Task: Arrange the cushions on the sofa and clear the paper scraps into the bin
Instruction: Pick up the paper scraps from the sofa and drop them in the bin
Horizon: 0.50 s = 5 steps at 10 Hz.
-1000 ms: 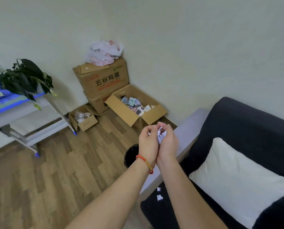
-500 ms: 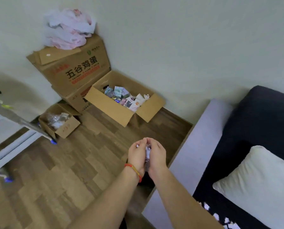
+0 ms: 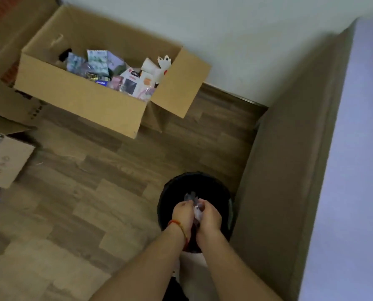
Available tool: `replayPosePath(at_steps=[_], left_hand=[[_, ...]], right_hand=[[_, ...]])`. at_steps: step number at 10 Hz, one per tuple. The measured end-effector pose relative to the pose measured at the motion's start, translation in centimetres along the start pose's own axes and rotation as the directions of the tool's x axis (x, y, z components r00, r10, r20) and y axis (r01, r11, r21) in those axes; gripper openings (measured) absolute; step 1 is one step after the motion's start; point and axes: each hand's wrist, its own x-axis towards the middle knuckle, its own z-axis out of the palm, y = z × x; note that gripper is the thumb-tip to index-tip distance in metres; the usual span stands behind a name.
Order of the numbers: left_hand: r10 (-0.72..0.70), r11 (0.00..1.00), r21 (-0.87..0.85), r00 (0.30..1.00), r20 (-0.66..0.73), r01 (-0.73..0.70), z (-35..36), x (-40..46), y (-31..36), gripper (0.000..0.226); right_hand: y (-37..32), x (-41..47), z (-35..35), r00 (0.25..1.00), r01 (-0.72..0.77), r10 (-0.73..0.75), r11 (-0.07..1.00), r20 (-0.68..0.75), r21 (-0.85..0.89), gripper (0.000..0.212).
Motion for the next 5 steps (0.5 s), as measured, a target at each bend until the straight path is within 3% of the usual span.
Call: replayPosePath(at_steps=[1, 3, 4, 5], left_hand=[[-0.128, 0.991, -0.036, 0.991, 0.046, 0.129, -0.4, 1.3, -0.9, 0.053], [-0.22, 0.962, -0.168, 0.975, -0.019, 0.214, -1.2, -0.3, -0.1, 0.024], [-0.232, 0.934, -0.269, 0.972, 0.04, 0.234, -0.5, -1.5, 1.8, 0.041], [-0.189, 0.955, -0.216, 0.979, 0.079, 0.202, 0.3, -4.4, 4.1, 0.041]], right_hand=[[0.3, 2.1, -0.7, 0.998, -0.059, 0.057, 0.996, 0.034, 0.06, 0.038], [-0.2, 1.0, -2.0, 0.996, -0.079, 0.074, 0.987, 0.041, 0.137, 0.042], [-1.0, -0.8, -2.1, 0.995, -0.08, 0.072, 0.988, 0.068, 0.132, 0.041], [-2.3, -3.4, -2.6, 0.993, -0.063, 0.052, 0.993, 0.111, 0.098, 0.029]])
